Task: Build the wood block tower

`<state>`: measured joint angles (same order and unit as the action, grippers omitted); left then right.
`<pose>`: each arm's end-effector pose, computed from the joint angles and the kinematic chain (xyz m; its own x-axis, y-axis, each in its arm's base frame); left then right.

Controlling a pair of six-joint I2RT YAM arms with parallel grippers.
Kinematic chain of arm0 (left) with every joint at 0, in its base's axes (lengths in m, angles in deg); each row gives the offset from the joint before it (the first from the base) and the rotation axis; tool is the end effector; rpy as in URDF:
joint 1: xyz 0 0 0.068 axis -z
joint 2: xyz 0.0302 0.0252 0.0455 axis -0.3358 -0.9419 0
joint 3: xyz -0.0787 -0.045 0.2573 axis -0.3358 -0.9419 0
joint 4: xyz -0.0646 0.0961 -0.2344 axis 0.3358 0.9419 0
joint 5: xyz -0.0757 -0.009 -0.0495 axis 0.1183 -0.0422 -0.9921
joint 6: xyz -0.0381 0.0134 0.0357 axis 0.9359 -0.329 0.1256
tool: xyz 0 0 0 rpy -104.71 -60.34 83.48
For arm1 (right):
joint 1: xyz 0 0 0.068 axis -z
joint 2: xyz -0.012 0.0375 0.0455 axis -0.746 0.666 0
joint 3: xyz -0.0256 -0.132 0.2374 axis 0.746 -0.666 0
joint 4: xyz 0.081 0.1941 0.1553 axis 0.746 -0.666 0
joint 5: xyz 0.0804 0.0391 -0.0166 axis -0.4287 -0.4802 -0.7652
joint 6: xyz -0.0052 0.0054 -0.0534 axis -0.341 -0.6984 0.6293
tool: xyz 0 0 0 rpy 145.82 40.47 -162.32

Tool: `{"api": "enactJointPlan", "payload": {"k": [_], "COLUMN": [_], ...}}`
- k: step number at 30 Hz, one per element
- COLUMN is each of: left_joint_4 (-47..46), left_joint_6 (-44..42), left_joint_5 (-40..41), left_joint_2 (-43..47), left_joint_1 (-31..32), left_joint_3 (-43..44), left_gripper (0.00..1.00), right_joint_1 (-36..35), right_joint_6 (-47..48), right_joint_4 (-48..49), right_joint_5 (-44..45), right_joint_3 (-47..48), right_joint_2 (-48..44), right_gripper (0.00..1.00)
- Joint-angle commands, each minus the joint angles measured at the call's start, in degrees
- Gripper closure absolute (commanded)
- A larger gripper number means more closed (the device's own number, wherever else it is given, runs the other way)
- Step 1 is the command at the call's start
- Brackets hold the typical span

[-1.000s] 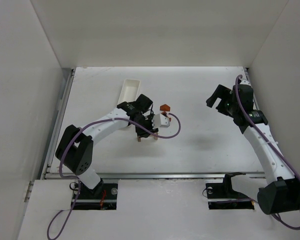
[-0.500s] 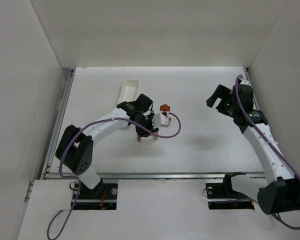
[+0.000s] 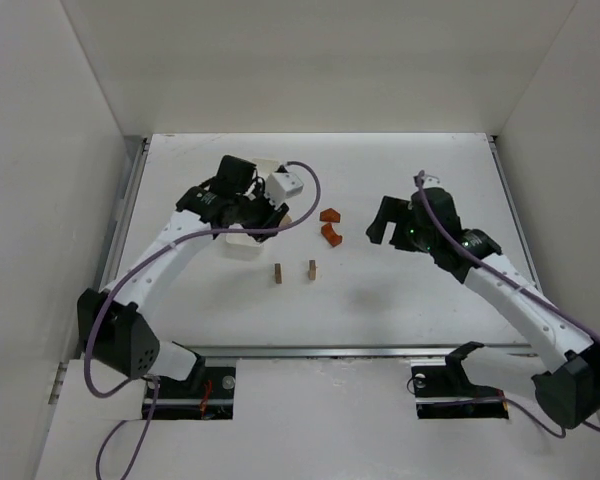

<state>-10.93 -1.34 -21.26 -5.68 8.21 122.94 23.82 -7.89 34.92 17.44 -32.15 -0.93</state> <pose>0.2716 -0.1582 0.3248 -0.2027 0.6355 -0.7451 0.8871 0.4414 0.1351 0.2192 0.0959 0.3139 -0.6403 0.2758 -0.7169 -0.0148 0.9287 0.3705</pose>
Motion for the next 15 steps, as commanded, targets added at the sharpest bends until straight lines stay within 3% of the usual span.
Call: {"api": "enactJointPlan", "payload": {"k": [1,5,7,9,15], "left_joint_4": [-1.88,-3.20,-3.73,-4.25,-5.48], "left_joint_6": [9.23,11.42,12.30,12.92,14.77], "left_joint_5": [0.24,3.67,4.20,4.20,6.66], "left_joint_2": [6.02,10.16,11.92,12.45,15.88], "left_joint_1": [-1.12,-2.43,-3.22,-4.10,-5.77], "left_joint_3": [-2.68,-7.95,-8.49,-9.02,-11.91], "left_gripper": [1.00,1.00,1.00,1.00,1.00], "right_joint_1": [-6.76,-14.85,-17.31,-19.16,-26.28], "right_joint_6": [-3.95,-5.97,-6.68,-6.68,-8.35], "right_joint_4": [0.40,-0.20,-2.48,-2.50,-4.96], "right_joint_5": [2.71,3.95,4.83,4.30,7.03], "right_joint_3": [-0.88,4.38,9.37,11.94,19.94], "right_joint_2": [1.72,11.35,15.68,21.03,30.28], "right_gripper": [0.00,0.01,0.06,0.17,0.17]}}
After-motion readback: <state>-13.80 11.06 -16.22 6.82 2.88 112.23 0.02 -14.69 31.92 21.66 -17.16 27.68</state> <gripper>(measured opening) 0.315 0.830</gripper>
